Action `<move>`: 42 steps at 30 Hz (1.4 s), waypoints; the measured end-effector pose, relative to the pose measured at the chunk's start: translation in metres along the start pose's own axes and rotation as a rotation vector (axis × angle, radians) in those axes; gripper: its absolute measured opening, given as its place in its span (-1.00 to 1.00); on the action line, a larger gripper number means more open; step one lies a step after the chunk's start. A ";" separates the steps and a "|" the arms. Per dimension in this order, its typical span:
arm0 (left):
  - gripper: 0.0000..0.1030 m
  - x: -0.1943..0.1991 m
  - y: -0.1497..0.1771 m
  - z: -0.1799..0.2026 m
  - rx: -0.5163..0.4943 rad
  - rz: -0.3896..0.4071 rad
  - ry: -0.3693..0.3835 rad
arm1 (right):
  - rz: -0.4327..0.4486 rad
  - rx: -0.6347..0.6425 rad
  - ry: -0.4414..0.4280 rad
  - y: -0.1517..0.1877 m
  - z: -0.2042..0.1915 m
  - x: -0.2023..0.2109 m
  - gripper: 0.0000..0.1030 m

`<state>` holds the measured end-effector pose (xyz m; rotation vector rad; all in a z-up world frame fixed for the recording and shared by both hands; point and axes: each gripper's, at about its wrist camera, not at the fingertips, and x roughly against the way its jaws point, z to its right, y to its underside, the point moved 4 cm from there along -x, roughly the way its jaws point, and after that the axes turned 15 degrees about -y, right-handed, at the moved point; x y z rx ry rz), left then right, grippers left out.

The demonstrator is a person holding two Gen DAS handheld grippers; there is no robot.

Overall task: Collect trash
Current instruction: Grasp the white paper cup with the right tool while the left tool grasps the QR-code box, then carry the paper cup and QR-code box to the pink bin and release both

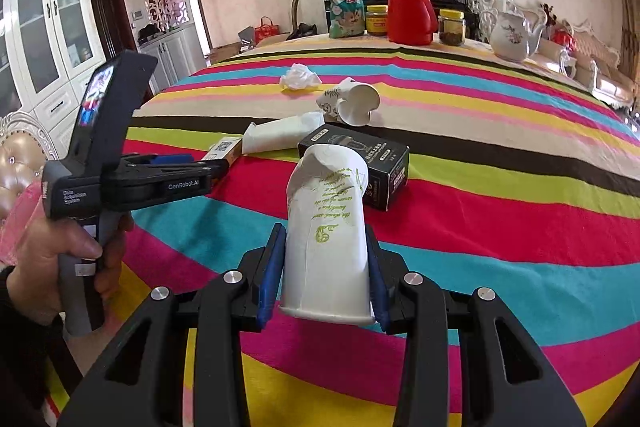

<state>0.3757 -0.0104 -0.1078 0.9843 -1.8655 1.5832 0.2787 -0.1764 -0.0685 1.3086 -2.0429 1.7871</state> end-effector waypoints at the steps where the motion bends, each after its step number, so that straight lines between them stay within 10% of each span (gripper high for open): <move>1: -0.07 -0.001 -0.001 -0.001 0.012 -0.004 0.016 | -0.001 -0.001 -0.001 -0.001 0.000 -0.001 -0.27; 6: -0.38 -0.001 -0.004 0.002 0.005 0.004 0.047 | -0.011 -0.004 -0.004 -0.001 0.000 -0.003 -0.27; 42: -0.40 0.110 0.063 -0.003 -0.017 0.208 0.076 | -0.017 0.073 0.045 -0.004 -0.017 -0.006 -0.27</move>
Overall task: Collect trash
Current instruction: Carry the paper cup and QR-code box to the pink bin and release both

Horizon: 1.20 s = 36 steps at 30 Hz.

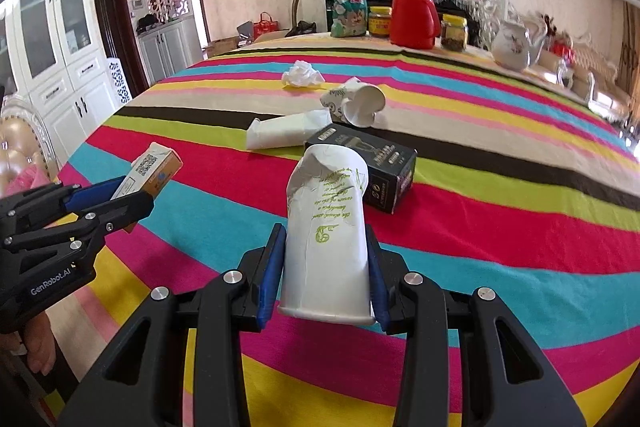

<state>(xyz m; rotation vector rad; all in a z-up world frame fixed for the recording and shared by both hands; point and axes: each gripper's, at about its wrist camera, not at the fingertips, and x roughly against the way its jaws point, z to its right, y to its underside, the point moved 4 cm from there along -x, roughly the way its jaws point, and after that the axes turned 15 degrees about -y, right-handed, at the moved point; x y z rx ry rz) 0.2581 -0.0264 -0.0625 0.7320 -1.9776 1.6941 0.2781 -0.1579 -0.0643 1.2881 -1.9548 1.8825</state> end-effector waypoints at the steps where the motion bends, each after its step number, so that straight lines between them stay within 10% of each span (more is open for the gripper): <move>1: -0.40 0.003 -0.001 -0.002 0.004 0.011 -0.005 | 0.000 0.003 -0.006 -0.001 -0.002 0.000 -0.27; 36: -0.39 0.078 0.035 -0.167 0.228 0.155 -0.286 | 0.135 0.245 -0.237 -0.050 -0.163 -0.004 -0.26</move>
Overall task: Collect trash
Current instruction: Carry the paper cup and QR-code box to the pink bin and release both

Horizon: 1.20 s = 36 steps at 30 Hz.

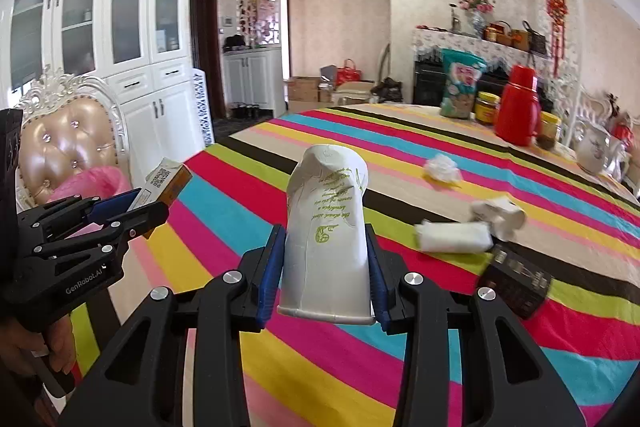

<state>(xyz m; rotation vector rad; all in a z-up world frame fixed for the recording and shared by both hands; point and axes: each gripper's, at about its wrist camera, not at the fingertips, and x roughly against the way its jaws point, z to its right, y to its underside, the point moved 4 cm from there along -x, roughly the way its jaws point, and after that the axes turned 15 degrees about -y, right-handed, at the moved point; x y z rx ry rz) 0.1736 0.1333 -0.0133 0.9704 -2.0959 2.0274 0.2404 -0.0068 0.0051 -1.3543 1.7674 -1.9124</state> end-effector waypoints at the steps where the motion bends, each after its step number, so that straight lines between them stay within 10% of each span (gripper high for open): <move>1: -0.39 0.001 0.001 -0.006 0.005 0.003 -0.009 | -0.001 0.005 -0.012 -0.002 -0.006 -0.004 -0.26; 36: -0.38 0.002 0.056 -0.268 0.207 -0.043 -0.407 | -0.100 0.206 -0.410 -0.033 -0.228 -0.163 -0.25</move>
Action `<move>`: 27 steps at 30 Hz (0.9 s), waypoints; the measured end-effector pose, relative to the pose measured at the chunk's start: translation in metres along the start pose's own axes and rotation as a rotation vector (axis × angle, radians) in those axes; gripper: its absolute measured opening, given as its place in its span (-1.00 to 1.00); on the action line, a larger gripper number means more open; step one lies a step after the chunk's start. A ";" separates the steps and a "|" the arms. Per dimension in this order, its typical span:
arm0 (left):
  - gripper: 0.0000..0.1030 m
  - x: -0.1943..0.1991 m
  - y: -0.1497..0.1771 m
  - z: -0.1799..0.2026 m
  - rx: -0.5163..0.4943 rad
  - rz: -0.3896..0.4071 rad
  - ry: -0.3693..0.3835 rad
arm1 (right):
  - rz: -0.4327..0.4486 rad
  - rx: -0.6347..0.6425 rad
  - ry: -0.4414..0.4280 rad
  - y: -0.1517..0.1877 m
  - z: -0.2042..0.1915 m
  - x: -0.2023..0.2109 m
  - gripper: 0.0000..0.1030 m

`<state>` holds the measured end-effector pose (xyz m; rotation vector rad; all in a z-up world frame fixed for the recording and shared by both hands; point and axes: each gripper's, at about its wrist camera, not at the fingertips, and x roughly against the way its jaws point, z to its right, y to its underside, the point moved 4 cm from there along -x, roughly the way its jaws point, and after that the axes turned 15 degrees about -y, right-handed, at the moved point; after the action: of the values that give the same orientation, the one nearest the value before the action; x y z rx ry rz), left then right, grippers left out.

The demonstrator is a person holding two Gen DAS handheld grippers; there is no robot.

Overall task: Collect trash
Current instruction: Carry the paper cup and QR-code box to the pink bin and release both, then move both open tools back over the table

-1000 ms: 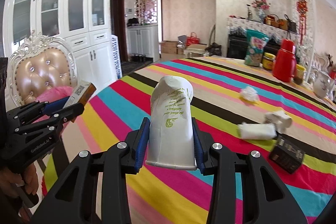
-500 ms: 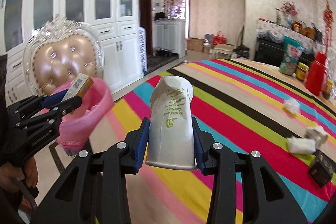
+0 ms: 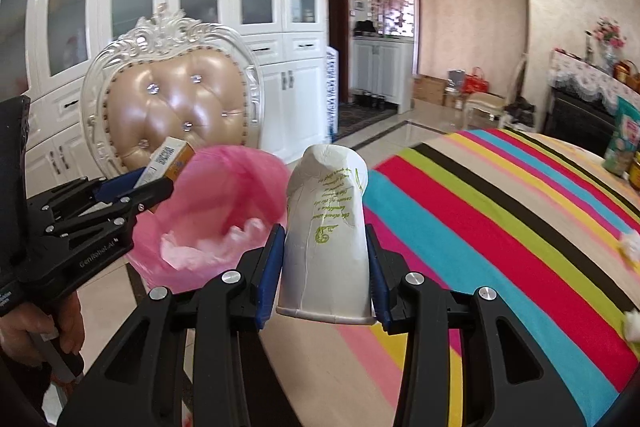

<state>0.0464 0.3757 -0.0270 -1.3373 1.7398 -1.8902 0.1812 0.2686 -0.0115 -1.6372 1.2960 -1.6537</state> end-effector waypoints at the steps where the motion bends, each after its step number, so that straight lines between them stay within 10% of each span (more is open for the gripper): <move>1: -0.38 -0.003 0.000 -0.004 0.004 -0.005 0.000 | 0.000 0.001 -0.018 -0.004 -0.003 -0.008 -0.25; 17: -0.37 -0.073 0.007 -0.046 0.048 -0.104 -0.028 | -0.051 0.013 -0.158 -0.032 -0.023 -0.100 -0.14; 27: 0.51 -0.061 0.006 -0.069 0.101 -0.063 -0.104 | -0.015 -0.011 -0.157 -0.033 -0.010 -0.080 0.22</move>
<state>0.0264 0.4632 -0.0506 -1.4405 1.5494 -1.8783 0.1949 0.3540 -0.0213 -1.7489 1.2201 -1.4956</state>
